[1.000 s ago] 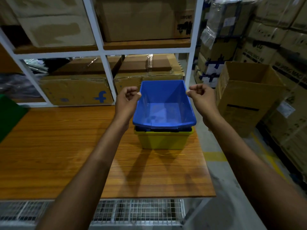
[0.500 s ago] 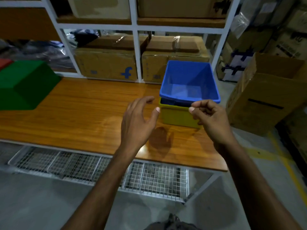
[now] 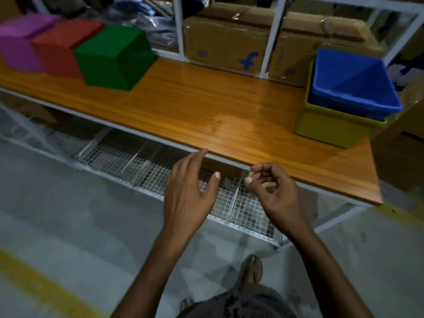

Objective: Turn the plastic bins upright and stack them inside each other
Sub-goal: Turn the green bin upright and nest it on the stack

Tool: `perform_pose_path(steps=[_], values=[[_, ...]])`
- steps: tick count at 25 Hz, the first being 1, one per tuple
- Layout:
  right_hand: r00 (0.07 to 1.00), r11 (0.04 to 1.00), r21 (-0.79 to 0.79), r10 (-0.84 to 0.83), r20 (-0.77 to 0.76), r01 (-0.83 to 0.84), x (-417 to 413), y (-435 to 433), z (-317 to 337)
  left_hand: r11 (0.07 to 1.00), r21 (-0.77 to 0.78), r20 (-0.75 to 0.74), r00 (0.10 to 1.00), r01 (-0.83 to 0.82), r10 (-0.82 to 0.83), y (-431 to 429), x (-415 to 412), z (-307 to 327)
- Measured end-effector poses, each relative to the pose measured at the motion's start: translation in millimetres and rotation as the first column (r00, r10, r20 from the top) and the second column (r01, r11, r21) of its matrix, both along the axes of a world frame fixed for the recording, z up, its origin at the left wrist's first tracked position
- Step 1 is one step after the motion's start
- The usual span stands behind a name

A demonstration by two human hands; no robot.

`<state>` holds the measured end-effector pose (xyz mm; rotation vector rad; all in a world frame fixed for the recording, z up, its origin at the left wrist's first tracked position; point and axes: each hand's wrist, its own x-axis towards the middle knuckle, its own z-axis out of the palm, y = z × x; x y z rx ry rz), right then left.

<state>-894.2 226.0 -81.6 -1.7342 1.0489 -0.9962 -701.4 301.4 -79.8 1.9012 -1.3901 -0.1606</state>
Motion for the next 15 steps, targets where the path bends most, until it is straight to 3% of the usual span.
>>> perform_pose_path(steps=[4, 8, 10, 12, 15], values=[[0.979, 0.985, -0.153, 0.052, -0.198, -0.083, 52, 17, -4, 0.994, 0.032, 0.251, 0.964, -0.103, 0.091, 34, 44, -7], [0.950, 0.953, -0.230, 0.130, -0.286, -0.199, 108, 11, -4, 0.980, 0.044, 0.284, 0.942, -0.197, 0.177, 46, 90, -10], [0.941, 0.946, -0.190, 0.208, -0.267, -0.263, 138, 2, -4, 0.970, 0.046, 0.224, 0.949, -0.238, 0.222, 46, 116, -10], [0.931, 0.941, -0.101, 0.298, -0.209, -0.324, 171, -8, -4, 0.956, 0.068, 0.026, 0.958, -0.286, 0.285, 46, 142, -10], [0.916, 0.919, 0.035, 0.394, -0.077, -0.393, 222, -20, -2, 0.931, 0.048, -0.256, 0.897, -0.362, 0.362, 44, 181, -9]])
